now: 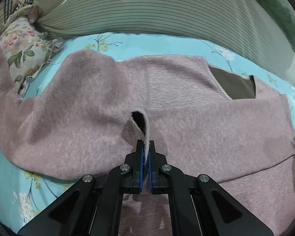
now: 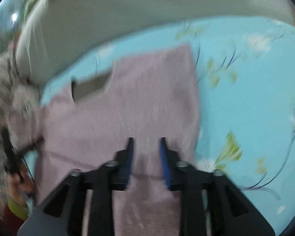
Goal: Fold small clothes
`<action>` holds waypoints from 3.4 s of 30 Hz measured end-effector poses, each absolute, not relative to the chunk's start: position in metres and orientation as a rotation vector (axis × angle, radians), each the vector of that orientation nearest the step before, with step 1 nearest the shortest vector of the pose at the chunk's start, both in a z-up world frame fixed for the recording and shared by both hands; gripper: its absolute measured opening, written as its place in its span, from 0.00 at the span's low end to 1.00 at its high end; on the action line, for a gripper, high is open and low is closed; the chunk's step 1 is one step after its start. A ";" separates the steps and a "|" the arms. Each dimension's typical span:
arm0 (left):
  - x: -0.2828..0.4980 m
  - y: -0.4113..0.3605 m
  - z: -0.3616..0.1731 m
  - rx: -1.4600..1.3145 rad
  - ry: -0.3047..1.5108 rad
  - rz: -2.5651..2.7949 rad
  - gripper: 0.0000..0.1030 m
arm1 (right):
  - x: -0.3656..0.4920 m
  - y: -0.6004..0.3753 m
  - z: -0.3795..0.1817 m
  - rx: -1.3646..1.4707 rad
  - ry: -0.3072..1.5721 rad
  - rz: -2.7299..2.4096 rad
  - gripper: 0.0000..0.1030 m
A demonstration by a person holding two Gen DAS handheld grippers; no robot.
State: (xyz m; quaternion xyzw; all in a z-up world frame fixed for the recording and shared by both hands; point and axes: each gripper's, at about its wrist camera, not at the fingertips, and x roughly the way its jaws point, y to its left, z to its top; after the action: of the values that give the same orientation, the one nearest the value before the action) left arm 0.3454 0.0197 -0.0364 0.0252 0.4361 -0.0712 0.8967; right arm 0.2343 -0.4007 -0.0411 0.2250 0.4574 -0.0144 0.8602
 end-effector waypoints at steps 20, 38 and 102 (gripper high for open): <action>0.337 0.248 0.030 -0.130 0.757 0.339 0.72 | 0.143 -0.306 -0.006 0.561 0.905 0.179 0.62; 0.393 0.285 0.061 -0.196 0.653 0.254 0.04 | 0.132 -0.286 -0.010 0.555 0.931 0.193 0.62; 0.295 0.064 -0.050 -0.114 0.887 0.148 0.65 | 0.281 -0.253 0.007 0.028 0.796 0.077 0.07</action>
State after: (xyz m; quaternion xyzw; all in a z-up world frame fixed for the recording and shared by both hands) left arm 0.2949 0.0638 -0.0504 -0.0553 0.4284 0.0716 0.8990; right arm 0.2807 -0.2528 0.0072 0.0138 0.3876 0.0376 0.9209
